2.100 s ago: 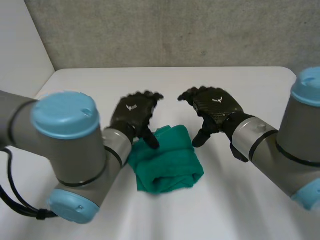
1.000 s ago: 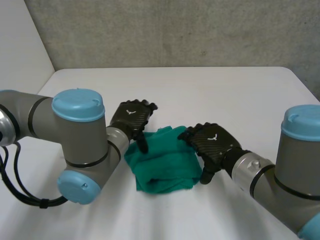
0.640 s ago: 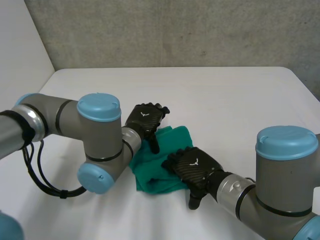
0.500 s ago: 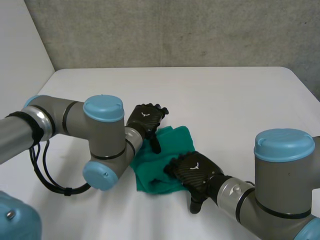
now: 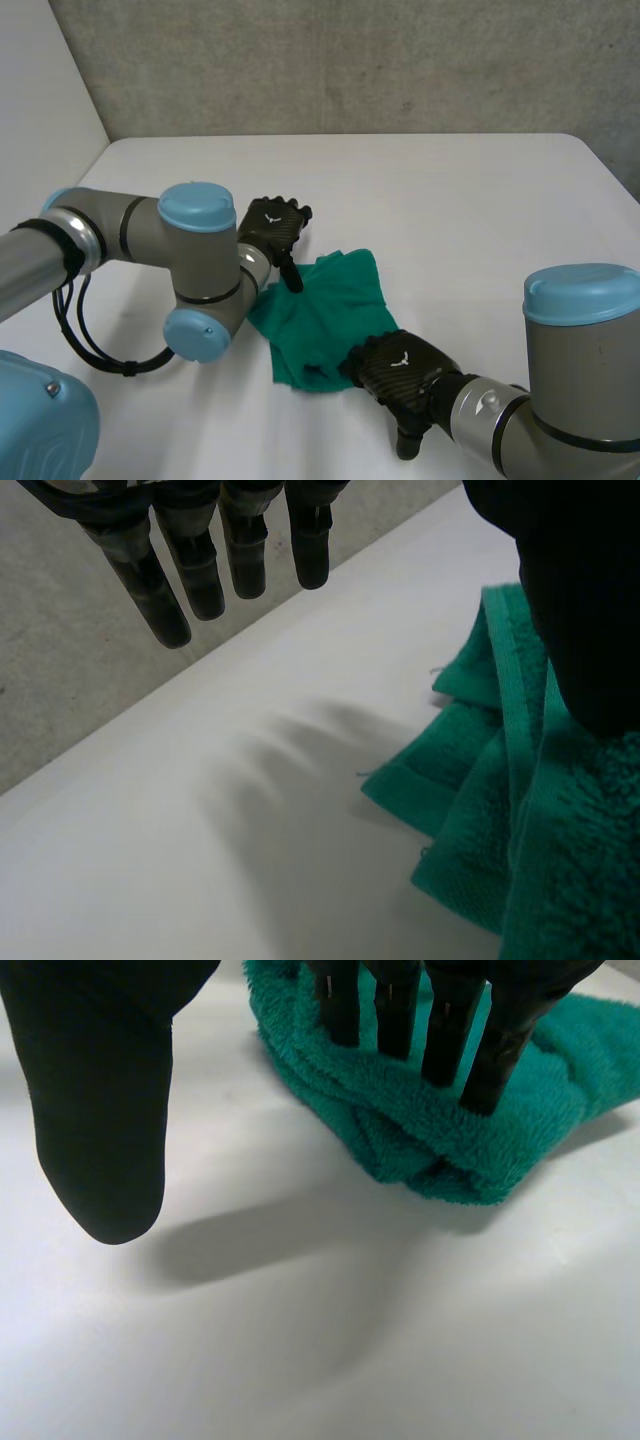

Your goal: Fold the towel.

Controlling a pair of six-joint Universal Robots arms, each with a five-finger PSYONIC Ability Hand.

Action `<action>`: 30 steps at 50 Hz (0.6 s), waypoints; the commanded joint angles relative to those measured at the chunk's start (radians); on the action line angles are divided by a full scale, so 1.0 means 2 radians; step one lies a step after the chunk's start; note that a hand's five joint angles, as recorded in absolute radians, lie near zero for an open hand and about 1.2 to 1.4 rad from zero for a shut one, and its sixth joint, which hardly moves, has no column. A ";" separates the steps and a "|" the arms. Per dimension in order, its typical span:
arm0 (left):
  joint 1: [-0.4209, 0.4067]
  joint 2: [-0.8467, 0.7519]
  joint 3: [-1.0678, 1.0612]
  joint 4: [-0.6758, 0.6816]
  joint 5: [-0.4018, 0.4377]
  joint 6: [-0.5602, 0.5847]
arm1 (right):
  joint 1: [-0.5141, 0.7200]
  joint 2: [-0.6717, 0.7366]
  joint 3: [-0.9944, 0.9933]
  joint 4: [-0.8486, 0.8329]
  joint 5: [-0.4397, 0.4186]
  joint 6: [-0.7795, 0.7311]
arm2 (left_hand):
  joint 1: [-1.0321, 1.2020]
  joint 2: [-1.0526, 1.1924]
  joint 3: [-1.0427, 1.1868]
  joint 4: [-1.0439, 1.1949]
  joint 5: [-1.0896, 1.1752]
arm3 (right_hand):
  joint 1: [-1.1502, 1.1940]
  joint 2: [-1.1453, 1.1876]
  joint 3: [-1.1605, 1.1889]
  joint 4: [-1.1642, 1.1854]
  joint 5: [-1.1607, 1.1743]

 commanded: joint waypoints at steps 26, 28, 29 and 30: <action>-0.053 0.154 -0.202 -0.003 -0.063 -0.144 | -0.028 0.119 -0.229 0.004 0.039 0.094 | -0.016 -0.017 -0.015 -0.017 -0.018 | -0.047 -0.081 -0.085 -0.081 -0.080; -0.053 0.146 -0.204 -0.003 -0.070 -0.143 | -0.028 0.136 -0.240 0.006 0.045 0.094 | -0.014 -0.016 -0.013 -0.016 -0.016 | -0.047 -0.081 -0.085 -0.081 -0.080; -0.054 0.140 -0.205 -0.004 -0.076 -0.142 | -0.030 0.151 -0.248 0.006 0.049 0.094 | -0.016 -0.017 -0.015 -0.017 -0.018 | -0.047 -0.081 -0.085 -0.081 -0.080; -0.053 0.137 -0.206 -0.005 -0.077 -0.142 | -0.030 0.155 -0.250 0.006 0.049 0.093 | -0.016 -0.017 -0.015 -0.017 -0.018 | -0.047 -0.081 -0.085 -0.081 -0.080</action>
